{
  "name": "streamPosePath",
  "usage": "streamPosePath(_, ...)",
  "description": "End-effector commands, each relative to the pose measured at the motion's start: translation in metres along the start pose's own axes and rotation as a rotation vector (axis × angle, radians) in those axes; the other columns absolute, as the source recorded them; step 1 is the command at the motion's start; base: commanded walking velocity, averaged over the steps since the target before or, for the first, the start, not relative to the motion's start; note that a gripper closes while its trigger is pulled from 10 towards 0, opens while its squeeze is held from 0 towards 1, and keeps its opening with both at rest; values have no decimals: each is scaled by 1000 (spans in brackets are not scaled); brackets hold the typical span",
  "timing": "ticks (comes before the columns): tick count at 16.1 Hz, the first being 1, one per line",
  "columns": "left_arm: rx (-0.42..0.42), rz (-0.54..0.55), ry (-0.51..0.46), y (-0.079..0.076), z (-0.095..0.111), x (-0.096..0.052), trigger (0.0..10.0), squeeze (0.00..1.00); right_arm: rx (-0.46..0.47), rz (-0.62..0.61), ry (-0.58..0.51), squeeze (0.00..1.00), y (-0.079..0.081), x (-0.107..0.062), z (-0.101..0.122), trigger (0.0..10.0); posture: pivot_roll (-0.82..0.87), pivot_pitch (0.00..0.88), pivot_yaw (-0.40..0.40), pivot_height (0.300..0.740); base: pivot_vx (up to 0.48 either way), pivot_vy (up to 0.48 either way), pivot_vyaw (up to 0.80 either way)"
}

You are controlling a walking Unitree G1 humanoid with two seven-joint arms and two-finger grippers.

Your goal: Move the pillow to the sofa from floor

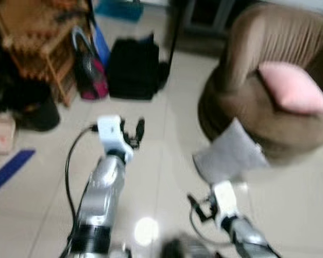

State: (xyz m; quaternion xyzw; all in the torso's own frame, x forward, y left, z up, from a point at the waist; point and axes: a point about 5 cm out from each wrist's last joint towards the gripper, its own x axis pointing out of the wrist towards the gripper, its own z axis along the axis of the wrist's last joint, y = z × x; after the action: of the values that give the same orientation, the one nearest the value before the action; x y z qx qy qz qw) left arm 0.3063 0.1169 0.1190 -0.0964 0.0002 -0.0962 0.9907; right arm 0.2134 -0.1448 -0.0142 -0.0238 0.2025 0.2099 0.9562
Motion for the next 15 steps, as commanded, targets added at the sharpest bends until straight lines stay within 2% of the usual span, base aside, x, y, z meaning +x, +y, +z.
streamPosePath(1,13,-31,34,-9,-7,0,10000,0,8,-36,35,118,-9,-8,-9,10000,-56,162,-138,740,0,0,0)
streamPosePath(3,45,-32,37,-9,-8,0,10000,0,4,-45,16,122,-9,-7,-8,10000,-53,159,-138,740,0,0,0)
streamPosePath(4,104,-54,46,-6,-10,-1,10000,0,19,-87,-37,129,-9,-7,-5,10000,-55,153,-137,740,0,0,0)
streamPosePath(5,197,-87,54,5,-17,-10,10000,0,48,-127,-86,125,-9,-8,-4,10000,-62,147,-133,740,0,0,0)
streamPosePath(6,270,-108,91,16,-27,-19,10000,0,50,-139,-91,129,-9,-9,-4,10000,-62,147,-133,740,0,0,0)
streamPosePath(7,308,-247,318,54,-70,-67,10000,0,41,-137,-71,133,-8,-10,-6,10000,-56,152,-129,740,0,0,0)
streamPosePath(8,283,-314,494,78,-94,-105,10000,0,23,-127,-94,133,-23,-16,13,10000,-53,161,-126,740,0,0,0)
streamPosePath(10,267,-370,639,96,-109,-136,10000,0,5,-101,-88,133,-25,-19,18,10000,-30,171,-124,740,0,0,0)
streamPosePath(12,204,-376,572,85,-101,-131,10000,0,-5,-70,-79,133,-20,-12,13,10000,-6,171,-125,740,0,0,0)
streamPosePath(13,200,-385,488,74,-91,-119,10000,0,-1,-67,-75,133,-18,-7,10,10000,6,168,-129,740,0,0,0)
streamPosePath(15,189,-347,370,69,-77,-102,10000,0,3,-64,-69,133,-19,-5,12,10000,7,164,-130,740,0,0,0)
